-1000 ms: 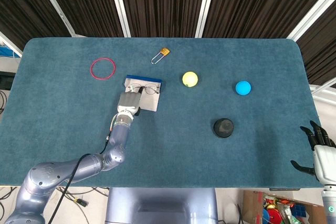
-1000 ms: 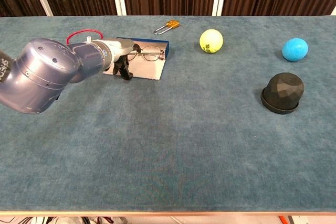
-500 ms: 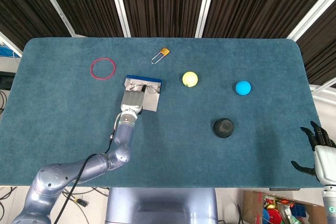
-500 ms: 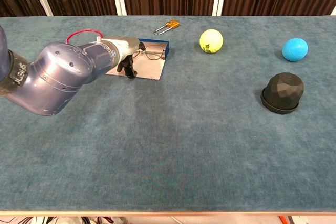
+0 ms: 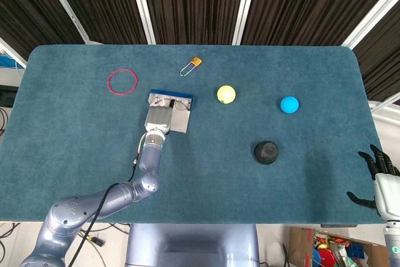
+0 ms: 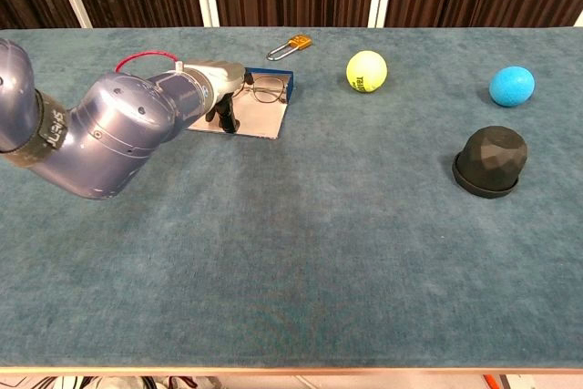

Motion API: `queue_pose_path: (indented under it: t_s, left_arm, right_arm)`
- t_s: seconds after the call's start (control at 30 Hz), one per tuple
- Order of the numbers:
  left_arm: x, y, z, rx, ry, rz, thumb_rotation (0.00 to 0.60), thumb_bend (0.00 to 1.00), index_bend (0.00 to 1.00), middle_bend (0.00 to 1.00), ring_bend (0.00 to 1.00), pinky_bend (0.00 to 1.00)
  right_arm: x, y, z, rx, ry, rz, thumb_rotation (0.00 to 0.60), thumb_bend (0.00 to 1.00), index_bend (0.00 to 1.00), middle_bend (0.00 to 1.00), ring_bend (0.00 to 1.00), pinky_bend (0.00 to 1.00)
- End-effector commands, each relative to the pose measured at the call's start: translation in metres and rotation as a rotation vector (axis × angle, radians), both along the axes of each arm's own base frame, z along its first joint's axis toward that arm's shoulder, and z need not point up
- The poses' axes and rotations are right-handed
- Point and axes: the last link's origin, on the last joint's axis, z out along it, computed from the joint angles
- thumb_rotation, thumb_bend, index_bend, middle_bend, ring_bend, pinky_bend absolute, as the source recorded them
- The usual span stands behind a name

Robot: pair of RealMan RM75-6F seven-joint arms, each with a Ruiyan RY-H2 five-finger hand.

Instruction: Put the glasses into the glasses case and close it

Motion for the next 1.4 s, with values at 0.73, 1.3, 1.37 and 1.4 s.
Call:
queue_pose_path:
  t_s: [0.73, 1.3, 1.37, 1.4]
  left_arm:
    - [0.002, 0.006, -0.002, 0.014, 0.013, 0.012, 0.6, 0.45, 0.03, 0.69, 0.65, 0.75]
    - [0.006, 0.005, -0.005, 0.024, 0.042, 0.024, 0.6, 0.45, 0.03, 0.69, 0.65, 0.75]
    - [0.007, 0.004, -0.005, 0.022, 0.039, 0.022, 0.6, 0.45, 0.03, 0.69, 0.65, 0.75]
    - [0.009, 0.004, -0.005, 0.022, 0.036, 0.019, 0.6, 0.45, 0.03, 0.69, 0.65, 0.75]
  right_arm:
    - [0.0, 0.0, -0.001, -0.001, 0.0, -0.006, 0.6, 0.04, 0.18, 0.0, 0.08, 0.24]
    - [0.0, 0.001, 0.0, -0.001, -0.005, -0.01, 0.6, 0.04, 0.18, 0.0, 0.08, 0.24]
    - [0.0, 0.001, 0.0, 0.0, -0.004, -0.01, 0.6, 0.04, 0.18, 0.0, 0.08, 0.24]
    - [0.0, 0.001, 0.0, -0.001, -0.005, -0.01, 0.6, 0.04, 0.18, 0.0, 0.08, 0.24]
